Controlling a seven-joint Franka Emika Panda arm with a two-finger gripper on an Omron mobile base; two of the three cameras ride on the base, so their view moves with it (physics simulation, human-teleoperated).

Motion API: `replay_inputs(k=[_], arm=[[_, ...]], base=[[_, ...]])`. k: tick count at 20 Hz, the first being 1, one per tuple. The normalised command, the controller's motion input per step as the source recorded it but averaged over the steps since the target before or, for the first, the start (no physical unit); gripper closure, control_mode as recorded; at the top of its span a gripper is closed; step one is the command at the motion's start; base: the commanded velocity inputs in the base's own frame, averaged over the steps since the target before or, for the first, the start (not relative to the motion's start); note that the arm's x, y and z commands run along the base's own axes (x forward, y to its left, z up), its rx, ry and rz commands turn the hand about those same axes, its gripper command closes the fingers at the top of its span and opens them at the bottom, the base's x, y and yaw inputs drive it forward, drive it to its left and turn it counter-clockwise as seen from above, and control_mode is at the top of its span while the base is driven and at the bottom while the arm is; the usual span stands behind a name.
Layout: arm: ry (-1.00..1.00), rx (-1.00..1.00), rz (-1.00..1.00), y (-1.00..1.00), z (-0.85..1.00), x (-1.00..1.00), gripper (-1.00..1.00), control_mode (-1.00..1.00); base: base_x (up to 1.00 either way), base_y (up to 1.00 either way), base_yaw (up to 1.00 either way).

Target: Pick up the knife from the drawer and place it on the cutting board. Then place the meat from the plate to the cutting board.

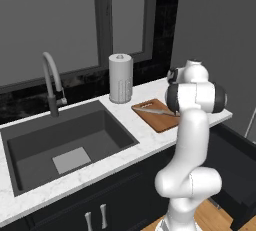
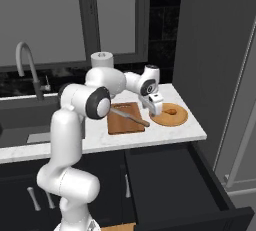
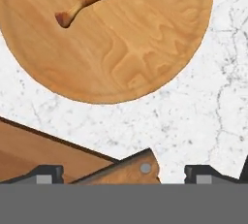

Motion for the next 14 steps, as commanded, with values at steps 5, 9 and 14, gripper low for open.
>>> replay_inputs(k=[5,9,14], arm=[[0.01,0.00,-0.33,-0.49,0.05,0.22,-1.00,-1.00],[0.05,0.00,-0.30,-0.48,0.00,0.16,-1.00,-1.00],[0.11,0.00,-0.26,-0.34,-0.06,0.17,-1.00,-1.00]], base=[[0.00,0.00,0.00],[0.00,0.00,0.00],[0.00,0.00,0.00]])
